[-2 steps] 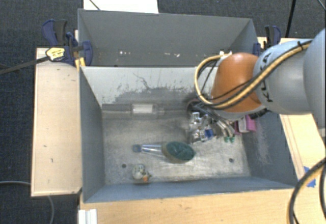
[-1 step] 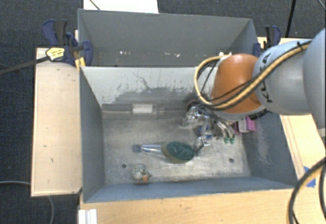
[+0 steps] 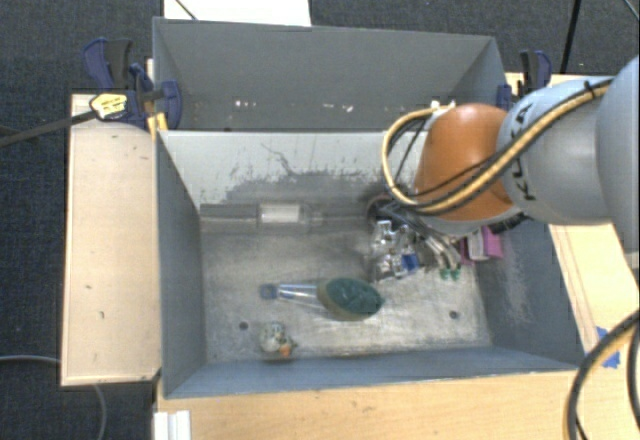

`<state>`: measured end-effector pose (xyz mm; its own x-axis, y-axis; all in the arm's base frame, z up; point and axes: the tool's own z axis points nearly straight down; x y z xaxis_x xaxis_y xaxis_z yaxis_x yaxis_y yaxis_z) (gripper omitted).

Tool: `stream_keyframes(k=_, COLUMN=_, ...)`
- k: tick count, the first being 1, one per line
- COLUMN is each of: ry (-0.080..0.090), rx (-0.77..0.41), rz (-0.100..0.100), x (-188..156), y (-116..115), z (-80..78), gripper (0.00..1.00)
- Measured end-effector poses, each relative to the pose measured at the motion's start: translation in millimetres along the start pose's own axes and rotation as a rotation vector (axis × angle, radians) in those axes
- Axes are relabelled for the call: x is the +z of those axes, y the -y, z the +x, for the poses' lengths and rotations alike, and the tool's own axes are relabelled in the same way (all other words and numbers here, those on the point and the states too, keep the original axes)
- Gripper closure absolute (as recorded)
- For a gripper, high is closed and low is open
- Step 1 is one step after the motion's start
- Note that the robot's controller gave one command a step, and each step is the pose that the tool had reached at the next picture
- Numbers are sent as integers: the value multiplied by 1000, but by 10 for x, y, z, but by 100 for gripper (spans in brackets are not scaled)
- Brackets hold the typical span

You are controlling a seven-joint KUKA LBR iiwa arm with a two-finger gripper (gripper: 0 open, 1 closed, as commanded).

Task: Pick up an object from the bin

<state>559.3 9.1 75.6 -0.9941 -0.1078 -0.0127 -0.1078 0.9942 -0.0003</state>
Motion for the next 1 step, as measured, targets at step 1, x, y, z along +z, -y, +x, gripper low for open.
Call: stream_keyframes(k=1, ry=-4, rx=-1, rz=0, x=20, y=0, z=14, gripper=0)
